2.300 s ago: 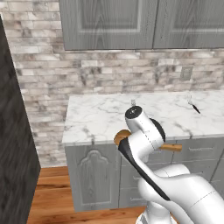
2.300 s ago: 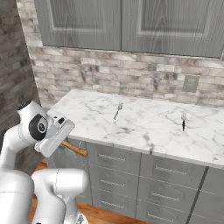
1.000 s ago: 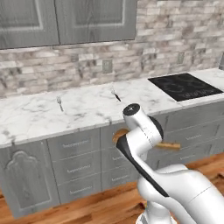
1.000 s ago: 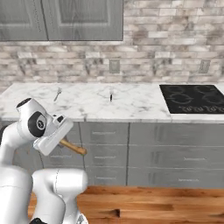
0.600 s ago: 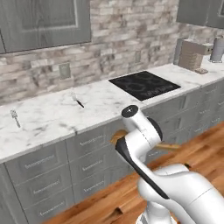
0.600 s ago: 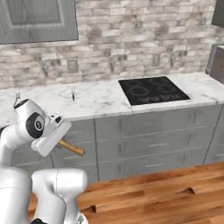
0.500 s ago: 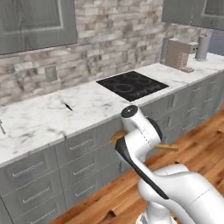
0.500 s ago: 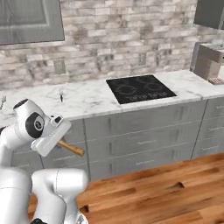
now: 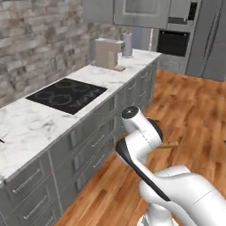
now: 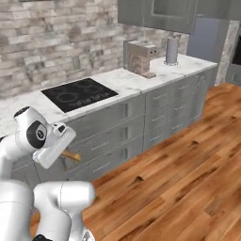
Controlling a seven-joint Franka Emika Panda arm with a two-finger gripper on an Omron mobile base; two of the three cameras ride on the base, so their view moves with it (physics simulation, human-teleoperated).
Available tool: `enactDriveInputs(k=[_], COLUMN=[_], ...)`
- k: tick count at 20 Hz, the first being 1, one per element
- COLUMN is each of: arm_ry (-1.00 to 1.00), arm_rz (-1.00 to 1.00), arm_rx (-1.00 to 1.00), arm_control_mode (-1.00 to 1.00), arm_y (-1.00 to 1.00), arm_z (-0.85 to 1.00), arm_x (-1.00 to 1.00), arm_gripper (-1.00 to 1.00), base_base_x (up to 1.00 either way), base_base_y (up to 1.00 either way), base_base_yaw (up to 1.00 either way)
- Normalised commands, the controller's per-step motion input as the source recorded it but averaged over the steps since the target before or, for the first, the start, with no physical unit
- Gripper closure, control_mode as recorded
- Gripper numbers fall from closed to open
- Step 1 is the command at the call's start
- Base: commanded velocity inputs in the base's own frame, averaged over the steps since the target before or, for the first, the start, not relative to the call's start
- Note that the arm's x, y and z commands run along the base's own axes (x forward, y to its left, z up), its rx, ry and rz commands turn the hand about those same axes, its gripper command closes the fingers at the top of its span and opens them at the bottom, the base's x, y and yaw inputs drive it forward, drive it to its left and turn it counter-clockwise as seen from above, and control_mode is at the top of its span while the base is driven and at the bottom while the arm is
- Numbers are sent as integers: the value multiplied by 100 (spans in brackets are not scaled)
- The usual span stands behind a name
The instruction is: Organize the utensils by type. Pick up the wooden spoons from the counter and place them in the open cabinet. Then pick up the metallic utensils from the counter and place them in the open drawer.
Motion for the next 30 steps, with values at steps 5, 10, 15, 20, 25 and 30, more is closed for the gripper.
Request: enactDriveInputs(k=[5, 10, 15, 20, 25, 30], arm_ry=[0, 0, 0, 0, 0, 0], arm_rz=[0, 0, 0, 0, 0, 0], arm_rx=[0, 0, 0, 0, 0, 0], arm_control_mode=[100, 100, 100, 100, 100, 100], arm_y=[0, 0, 0, 0, 0, 0], arm_z=[0, 0, 0, 0, 0, 0], arm_x=[0, 0, 0, 0, 0, 0], arm_gripper=[100, 100, 100, 100, 100, 100], base_base_x=[39, 59, 64, 73, 73, 72], base_base_y=[-34, -38, -35, -38, -48, -49], base_base_yaw=[-45, -23, -22, -9, 0, 0])
